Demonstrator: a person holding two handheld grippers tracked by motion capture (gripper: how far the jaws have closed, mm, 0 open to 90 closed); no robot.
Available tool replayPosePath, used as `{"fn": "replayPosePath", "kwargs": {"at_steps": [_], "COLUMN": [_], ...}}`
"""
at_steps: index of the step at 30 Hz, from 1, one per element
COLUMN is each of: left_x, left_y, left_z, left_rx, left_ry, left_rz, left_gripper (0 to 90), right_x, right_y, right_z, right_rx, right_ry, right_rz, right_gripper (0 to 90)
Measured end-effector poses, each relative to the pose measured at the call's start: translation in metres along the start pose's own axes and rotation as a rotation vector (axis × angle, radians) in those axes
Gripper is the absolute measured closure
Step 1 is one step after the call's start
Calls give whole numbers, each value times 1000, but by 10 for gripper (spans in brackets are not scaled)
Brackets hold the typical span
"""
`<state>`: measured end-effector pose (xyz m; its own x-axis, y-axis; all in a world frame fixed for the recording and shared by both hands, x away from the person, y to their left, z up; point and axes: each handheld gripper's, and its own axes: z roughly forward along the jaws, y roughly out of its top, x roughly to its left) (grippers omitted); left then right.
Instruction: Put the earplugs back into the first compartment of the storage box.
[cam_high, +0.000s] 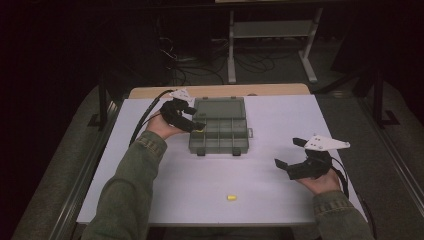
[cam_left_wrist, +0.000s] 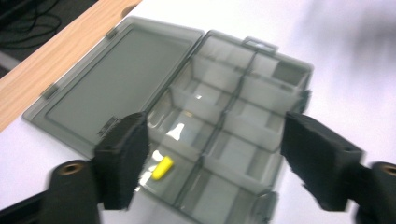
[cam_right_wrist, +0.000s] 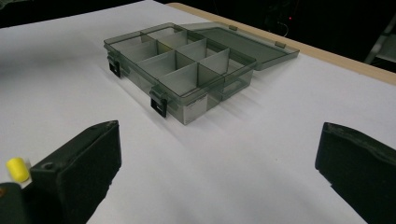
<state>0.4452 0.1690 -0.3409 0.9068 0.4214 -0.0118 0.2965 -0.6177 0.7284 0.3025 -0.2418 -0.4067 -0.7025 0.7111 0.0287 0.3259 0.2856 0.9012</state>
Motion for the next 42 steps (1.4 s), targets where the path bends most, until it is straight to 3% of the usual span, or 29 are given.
{"fn": "replayPosePath", "kwargs": {"at_steps": [4, 8, 11, 14, 22, 29, 42], "left_x": [-10, -20, -27, -34, -57, -76, -112], "left_y": [4, 4, 3, 0, -7, -17, -24], "left_z": [-4, -3, -2, -1, 7, 18, 40], "left_rx": [-17, -18, -20, -45, -21, 17, 103], "left_ry": [20, 2, 2, -31, -52, -88, -152], "left_rz": [21, 13, 20, 15, 50, 61, 127], "left_gripper": [96, 0, 0, 0, 0, 0, 0], "right_x": [0, 0, 0, 0, 0, 0, 0], "right_y": [0, 0, 0, 0, 0, 0, 0], "right_z": [0, 0, -1, -1, -1, -1, -2], "right_rx": [1, 0, -2, -4, -4, -4, -6], "right_ry": [-1, -3, -5, -6, -7, -9, -10], "right_rz": [0, 2, 0, -1, -1, 1, -1], "right_gripper": [0, 0, 0, 0, 0, 0, 0]}}
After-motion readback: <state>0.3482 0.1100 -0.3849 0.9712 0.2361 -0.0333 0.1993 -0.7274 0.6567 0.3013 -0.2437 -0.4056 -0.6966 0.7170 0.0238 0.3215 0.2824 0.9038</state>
